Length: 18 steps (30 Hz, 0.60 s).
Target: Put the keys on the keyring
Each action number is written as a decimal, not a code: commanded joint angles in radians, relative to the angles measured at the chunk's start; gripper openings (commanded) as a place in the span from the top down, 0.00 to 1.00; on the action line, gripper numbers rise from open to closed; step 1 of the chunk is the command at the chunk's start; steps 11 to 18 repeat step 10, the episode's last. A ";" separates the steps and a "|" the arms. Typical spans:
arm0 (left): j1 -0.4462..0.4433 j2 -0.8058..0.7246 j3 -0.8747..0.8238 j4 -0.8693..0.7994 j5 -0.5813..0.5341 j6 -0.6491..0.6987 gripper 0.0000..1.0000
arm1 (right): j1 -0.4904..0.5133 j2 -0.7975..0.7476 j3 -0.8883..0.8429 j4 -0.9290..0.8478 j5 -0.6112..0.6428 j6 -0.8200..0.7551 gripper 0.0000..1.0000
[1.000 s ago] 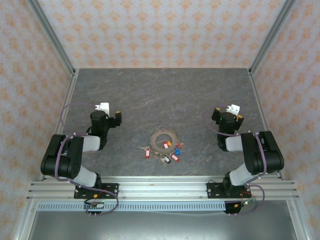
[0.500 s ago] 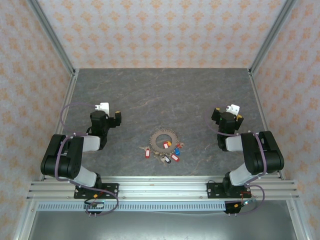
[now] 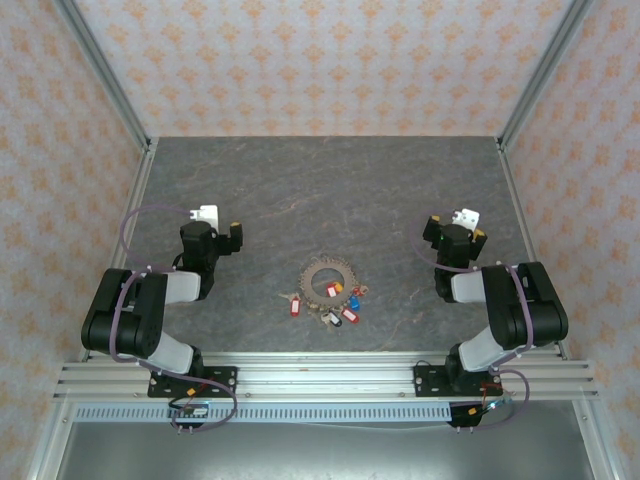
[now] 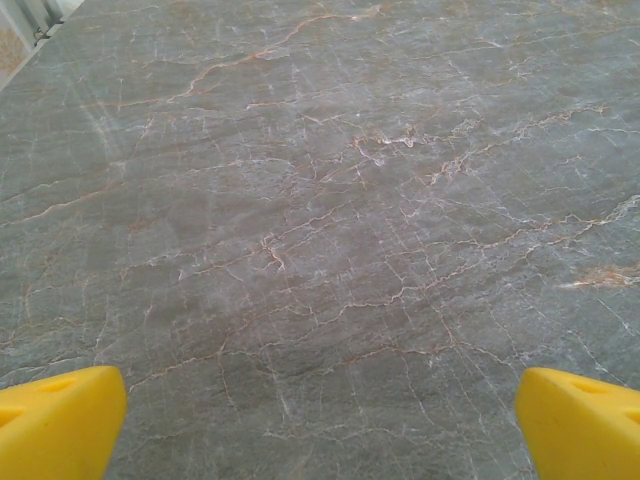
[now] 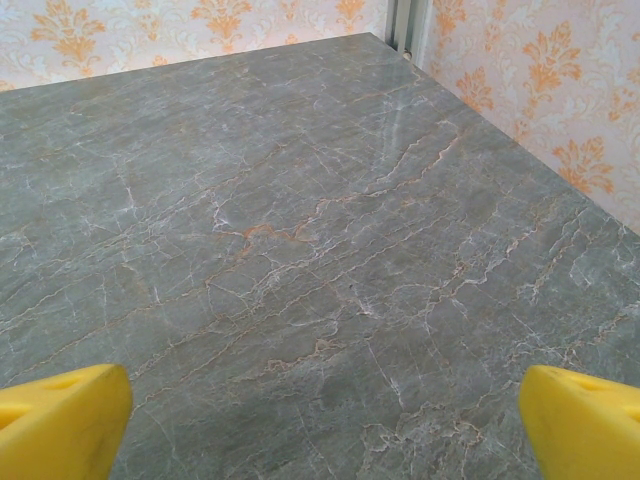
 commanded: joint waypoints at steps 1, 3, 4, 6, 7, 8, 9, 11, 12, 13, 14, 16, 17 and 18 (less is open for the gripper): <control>0.002 -0.004 0.020 0.035 -0.034 -0.005 0.00 | -0.004 -0.008 0.020 -0.010 -0.003 0.003 0.01; 0.001 -0.003 0.020 0.035 -0.033 -0.005 0.00 | -0.004 -0.006 0.023 -0.014 -0.003 0.004 0.01; 0.002 -0.004 0.020 0.035 -0.034 -0.006 0.00 | -0.004 -0.004 0.025 -0.016 -0.003 0.005 0.01; 0.002 -0.003 0.020 0.035 -0.033 -0.006 0.00 | -0.004 -0.005 0.028 -0.021 -0.004 0.007 0.01; 0.002 -0.003 0.020 0.035 -0.033 -0.006 0.00 | -0.006 -0.004 0.029 -0.024 -0.007 0.009 0.01; 0.003 -0.003 0.020 0.035 -0.032 -0.006 0.00 | -0.008 -0.006 0.027 -0.021 -0.008 0.008 0.01; 0.002 -0.004 0.020 0.035 -0.033 -0.006 0.00 | -0.006 -0.010 0.021 -0.013 -0.009 0.003 0.01; 0.002 -0.003 0.020 0.035 -0.033 -0.006 0.00 | -0.007 -0.007 0.021 -0.011 -0.014 0.002 0.01; 0.002 -0.003 0.020 0.035 -0.033 -0.006 0.00 | -0.007 -0.007 0.021 -0.011 -0.014 0.002 0.01; 0.002 -0.003 0.020 0.035 -0.033 -0.006 0.00 | -0.007 -0.007 0.021 -0.011 -0.014 0.002 0.01; 0.002 -0.003 0.020 0.035 -0.033 -0.006 0.00 | -0.007 -0.007 0.021 -0.011 -0.014 0.002 0.01; 0.002 -0.003 0.020 0.035 -0.033 -0.006 0.00 | -0.007 -0.007 0.021 -0.011 -0.014 0.002 0.01; 0.002 -0.003 0.020 0.035 -0.033 -0.006 0.00 | -0.007 -0.007 0.021 -0.011 -0.014 0.002 0.01; 0.002 -0.003 0.020 0.035 -0.033 -0.006 0.00 | -0.007 -0.007 0.021 -0.011 -0.014 0.002 0.01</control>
